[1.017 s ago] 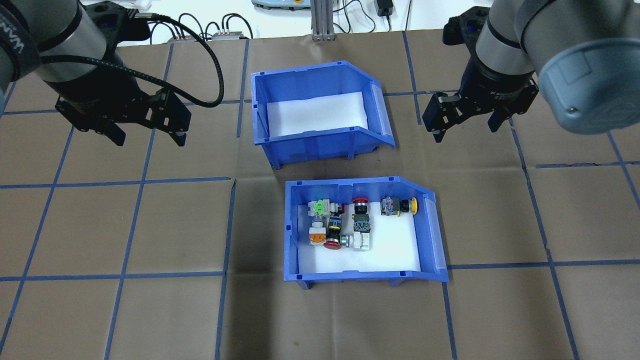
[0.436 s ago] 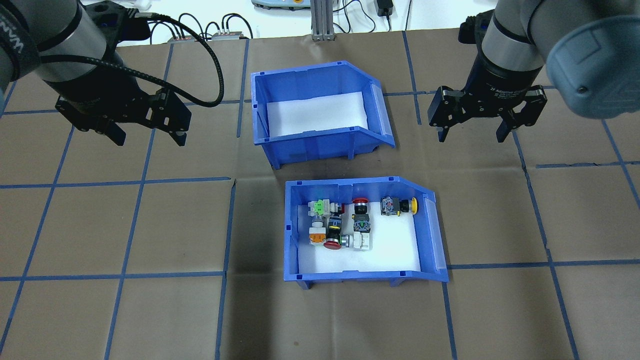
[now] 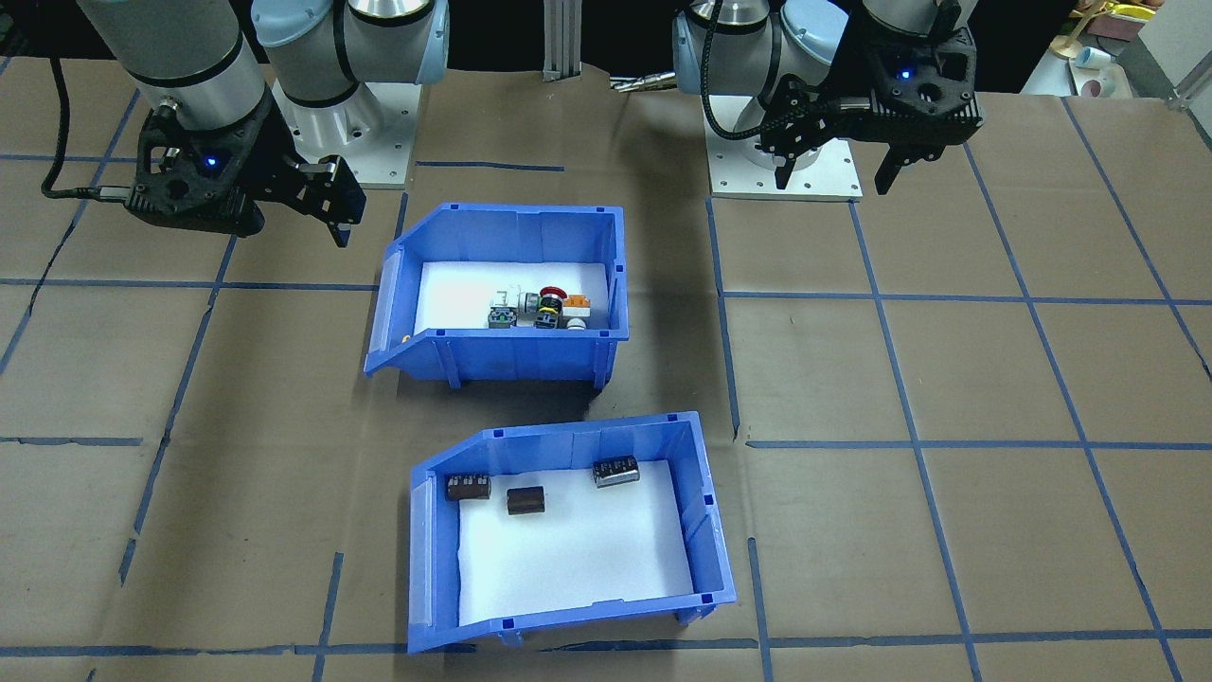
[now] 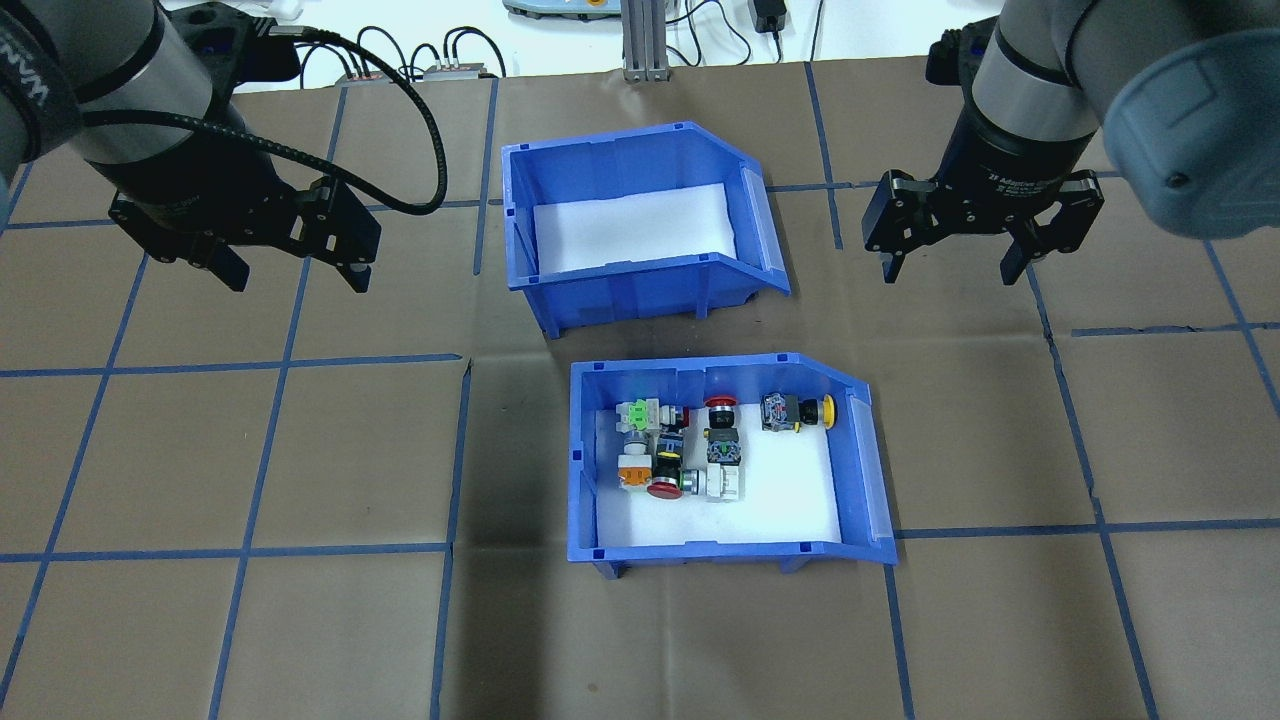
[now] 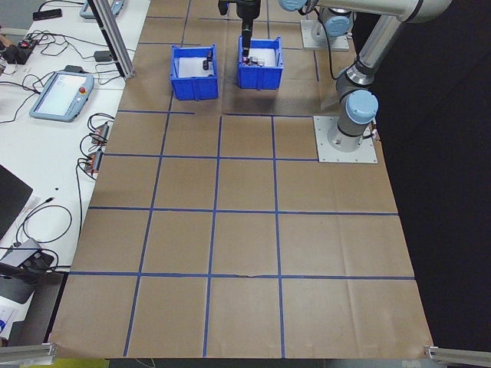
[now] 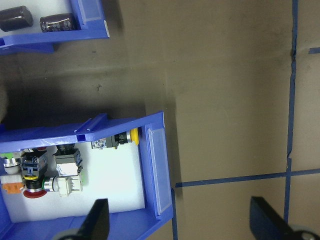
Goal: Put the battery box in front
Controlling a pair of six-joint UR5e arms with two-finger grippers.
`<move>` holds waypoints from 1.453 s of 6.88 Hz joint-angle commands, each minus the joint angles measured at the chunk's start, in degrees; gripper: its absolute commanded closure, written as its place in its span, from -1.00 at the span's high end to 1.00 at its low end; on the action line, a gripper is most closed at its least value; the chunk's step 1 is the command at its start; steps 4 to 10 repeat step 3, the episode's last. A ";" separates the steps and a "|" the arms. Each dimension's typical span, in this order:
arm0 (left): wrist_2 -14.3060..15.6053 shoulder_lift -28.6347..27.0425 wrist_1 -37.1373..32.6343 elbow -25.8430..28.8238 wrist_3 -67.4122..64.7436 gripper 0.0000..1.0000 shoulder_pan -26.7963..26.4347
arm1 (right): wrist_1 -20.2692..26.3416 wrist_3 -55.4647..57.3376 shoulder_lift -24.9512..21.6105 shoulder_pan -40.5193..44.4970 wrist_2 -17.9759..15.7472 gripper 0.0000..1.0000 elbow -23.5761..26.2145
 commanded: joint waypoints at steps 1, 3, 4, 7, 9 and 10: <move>0.27 0.16 -0.09 -0.08 0.09 0.98 0.00 | -0.06 0.01 -0.04 0.03 -0.03 1.00 -0.04; 0.09 0.16 -0.09 0.01 0.09 0.98 0.00 | -0.06 -0.08 0.05 -0.15 -0.03 1.00 -0.04; 0.09 0.16 -0.09 0.01 0.09 0.98 0.00 | -0.06 -0.08 0.05 -0.15 -0.03 1.00 -0.04; 0.09 0.16 -0.09 0.01 0.09 0.98 0.00 | -0.06 -0.08 0.05 -0.15 -0.03 1.00 -0.04; 0.09 0.16 -0.09 0.01 0.09 0.98 0.00 | -0.06 -0.08 0.05 -0.15 -0.03 1.00 -0.04; 0.09 0.16 -0.09 0.01 0.09 0.98 0.00 | -0.06 -0.08 0.05 -0.15 -0.03 1.00 -0.04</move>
